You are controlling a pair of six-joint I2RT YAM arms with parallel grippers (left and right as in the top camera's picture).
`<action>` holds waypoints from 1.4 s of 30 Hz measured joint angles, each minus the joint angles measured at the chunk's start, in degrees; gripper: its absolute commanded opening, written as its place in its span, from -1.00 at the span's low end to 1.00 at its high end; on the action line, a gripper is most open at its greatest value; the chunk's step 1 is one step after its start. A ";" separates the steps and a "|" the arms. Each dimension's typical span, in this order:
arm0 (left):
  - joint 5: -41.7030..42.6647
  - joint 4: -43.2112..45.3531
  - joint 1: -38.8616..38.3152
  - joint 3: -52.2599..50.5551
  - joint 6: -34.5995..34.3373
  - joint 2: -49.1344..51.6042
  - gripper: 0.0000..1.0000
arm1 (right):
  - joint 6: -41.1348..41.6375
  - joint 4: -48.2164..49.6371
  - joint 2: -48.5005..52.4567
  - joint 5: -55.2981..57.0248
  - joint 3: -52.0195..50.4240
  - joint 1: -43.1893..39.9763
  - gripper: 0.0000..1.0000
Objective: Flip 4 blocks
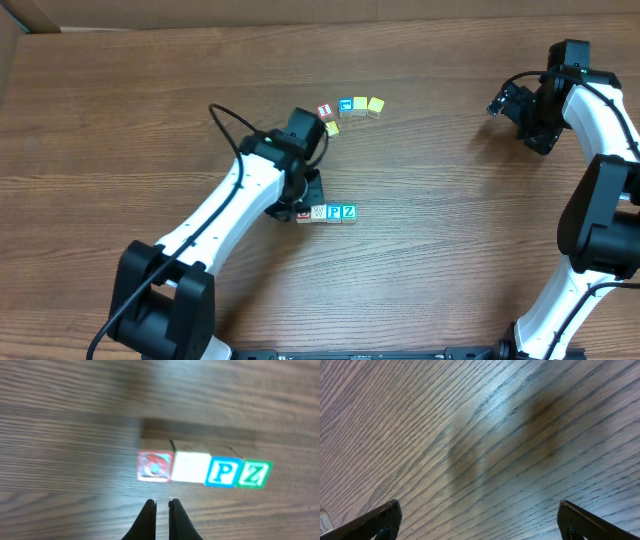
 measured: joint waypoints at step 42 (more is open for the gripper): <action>6.84 8.59 12.94 -6.45 8.87 5.20 -0.92 | -8.74 -12.57 -0.02 -12.39 -4.61 15.91 -0.92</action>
